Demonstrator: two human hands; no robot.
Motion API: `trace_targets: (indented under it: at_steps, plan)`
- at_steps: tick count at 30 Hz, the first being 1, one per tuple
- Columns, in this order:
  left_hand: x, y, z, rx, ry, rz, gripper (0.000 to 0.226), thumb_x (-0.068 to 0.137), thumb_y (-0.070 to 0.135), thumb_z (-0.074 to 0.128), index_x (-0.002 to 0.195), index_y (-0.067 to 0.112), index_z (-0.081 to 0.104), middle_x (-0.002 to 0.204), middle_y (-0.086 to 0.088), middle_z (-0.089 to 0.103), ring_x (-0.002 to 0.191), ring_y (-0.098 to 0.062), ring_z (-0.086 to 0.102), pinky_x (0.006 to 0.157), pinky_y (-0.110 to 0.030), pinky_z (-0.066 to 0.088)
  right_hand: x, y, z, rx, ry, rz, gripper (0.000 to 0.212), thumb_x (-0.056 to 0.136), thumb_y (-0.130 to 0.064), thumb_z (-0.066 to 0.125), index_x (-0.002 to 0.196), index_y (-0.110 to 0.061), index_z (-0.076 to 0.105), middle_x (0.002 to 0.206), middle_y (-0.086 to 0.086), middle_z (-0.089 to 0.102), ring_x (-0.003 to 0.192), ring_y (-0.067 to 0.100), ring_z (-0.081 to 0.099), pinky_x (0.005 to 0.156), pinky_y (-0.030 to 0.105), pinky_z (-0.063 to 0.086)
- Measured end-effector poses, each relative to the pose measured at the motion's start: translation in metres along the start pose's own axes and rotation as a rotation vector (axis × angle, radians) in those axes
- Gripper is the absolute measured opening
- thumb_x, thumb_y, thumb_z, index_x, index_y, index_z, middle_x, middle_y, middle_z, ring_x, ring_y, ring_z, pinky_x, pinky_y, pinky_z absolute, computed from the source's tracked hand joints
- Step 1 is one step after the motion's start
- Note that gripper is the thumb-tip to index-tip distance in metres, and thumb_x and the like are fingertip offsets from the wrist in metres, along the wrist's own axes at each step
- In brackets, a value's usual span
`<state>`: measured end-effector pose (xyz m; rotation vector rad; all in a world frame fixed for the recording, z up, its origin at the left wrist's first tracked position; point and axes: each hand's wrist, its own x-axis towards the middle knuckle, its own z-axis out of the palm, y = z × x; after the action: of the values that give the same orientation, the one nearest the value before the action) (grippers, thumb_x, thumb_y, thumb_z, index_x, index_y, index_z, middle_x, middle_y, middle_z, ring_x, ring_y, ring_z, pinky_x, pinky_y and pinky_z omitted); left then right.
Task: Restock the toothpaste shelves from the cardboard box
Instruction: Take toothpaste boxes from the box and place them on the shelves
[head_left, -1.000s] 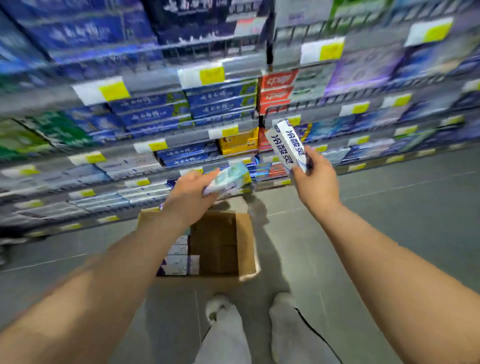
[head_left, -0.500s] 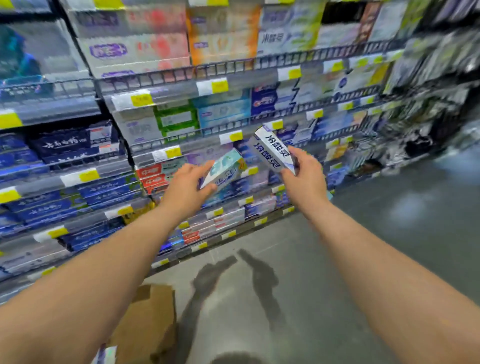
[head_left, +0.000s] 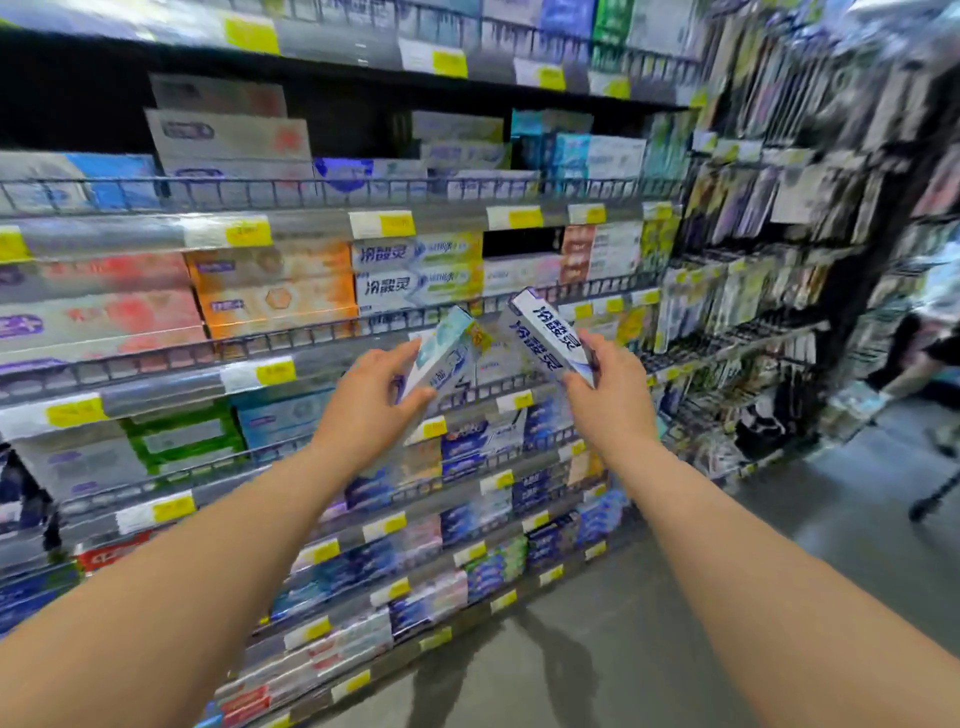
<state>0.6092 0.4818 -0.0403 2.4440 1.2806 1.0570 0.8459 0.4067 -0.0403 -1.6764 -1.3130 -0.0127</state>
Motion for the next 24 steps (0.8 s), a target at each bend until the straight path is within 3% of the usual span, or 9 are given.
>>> trace_targets:
  at_steps: [7, 15, 20, 24]
  plan:
    - [0.128, 0.010, 0.034, 0.035, 0.107, -0.001, 0.058, 0.091, 0.031, 0.059, 0.144, 0.024, 0.038, 0.123, -0.007, 0.053, 0.112, -0.020, 0.047, 0.081, -0.022, 0.028, 0.150, 0.035, 0.014, -0.040, -0.036, -0.159, 0.048, 0.087, -0.024, 0.061, 0.134, -0.026, 0.049, 0.118, 0.001, 0.061, 0.105, 0.023, 0.055, 0.084, 0.044, 0.049]
    - [0.226, 0.016, 0.063, 0.124, 0.286, -0.058, 0.058, 0.093, 0.032, 0.056, 0.146, 0.031, 0.031, 0.110, 0.005, 0.042, 0.100, -0.011, 0.039, 0.084, -0.026, 0.032, 0.293, 0.060, 0.036, -0.024, -0.019, -0.361, 0.048, 0.086, -0.019, 0.063, 0.132, -0.020, 0.052, 0.120, 0.005, 0.061, 0.109, 0.028, 0.052, 0.093, 0.044, 0.040]
    - [0.268, 0.022, 0.083, 0.272, 0.487, -0.079, 0.057, 0.092, 0.025, 0.058, 0.145, 0.025, 0.035, 0.114, 0.000, 0.048, 0.098, -0.012, 0.041, 0.081, -0.026, 0.033, 0.372, 0.060, 0.050, -0.034, 0.022, -0.559, 0.044, 0.087, -0.017, 0.062, 0.129, -0.025, 0.054, 0.119, 0.001, 0.060, 0.111, 0.029, 0.048, 0.091, 0.041, 0.030]
    - [0.288, 0.031, 0.089, 0.407, 0.609, -0.087, 0.055, 0.090, 0.017, 0.062, 0.142, 0.017, 0.042, 0.115, -0.011, 0.054, 0.101, -0.028, 0.050, 0.081, -0.037, 0.042, 0.423, 0.049, 0.060, -0.039, -0.013, -0.722, 0.046, 0.087, -0.018, 0.059, 0.130, -0.030, 0.052, 0.125, -0.003, 0.059, 0.113, 0.027, 0.043, 0.088, 0.039, 0.025]
